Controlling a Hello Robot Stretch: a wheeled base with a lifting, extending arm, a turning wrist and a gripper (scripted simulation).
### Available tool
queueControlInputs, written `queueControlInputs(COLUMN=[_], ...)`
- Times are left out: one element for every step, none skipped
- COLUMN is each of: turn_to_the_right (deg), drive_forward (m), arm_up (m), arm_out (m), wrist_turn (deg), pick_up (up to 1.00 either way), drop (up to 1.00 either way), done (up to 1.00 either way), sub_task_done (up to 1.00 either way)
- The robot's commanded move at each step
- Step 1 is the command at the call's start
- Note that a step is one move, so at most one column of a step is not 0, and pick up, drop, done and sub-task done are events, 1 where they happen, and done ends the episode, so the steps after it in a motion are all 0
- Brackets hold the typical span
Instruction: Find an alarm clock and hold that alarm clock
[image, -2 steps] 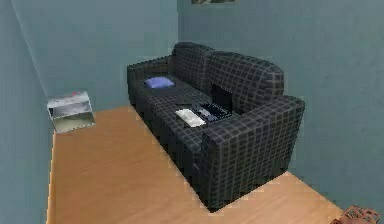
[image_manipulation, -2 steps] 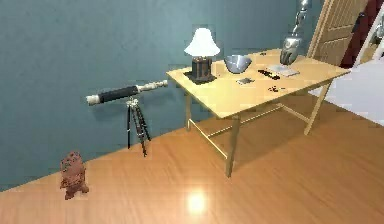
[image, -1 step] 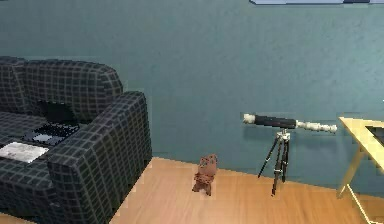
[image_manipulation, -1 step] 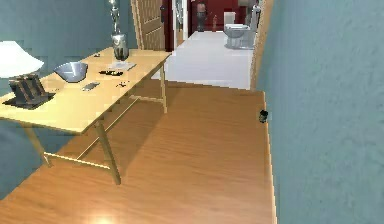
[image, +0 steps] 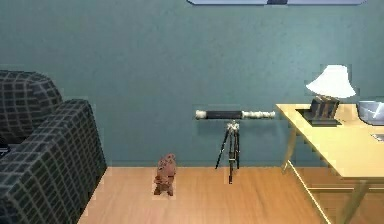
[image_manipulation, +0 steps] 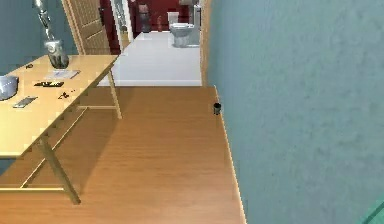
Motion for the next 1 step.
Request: queueControlInputs(turn_to_the_right=[0.0], drive_forward=[0.15], arm_up=[0.00], arm_out=[0.00], wrist_turn=[0.0], pick_up=[0.00], drop=[0.00], done=[0.00], sub_task_done=[0.00])
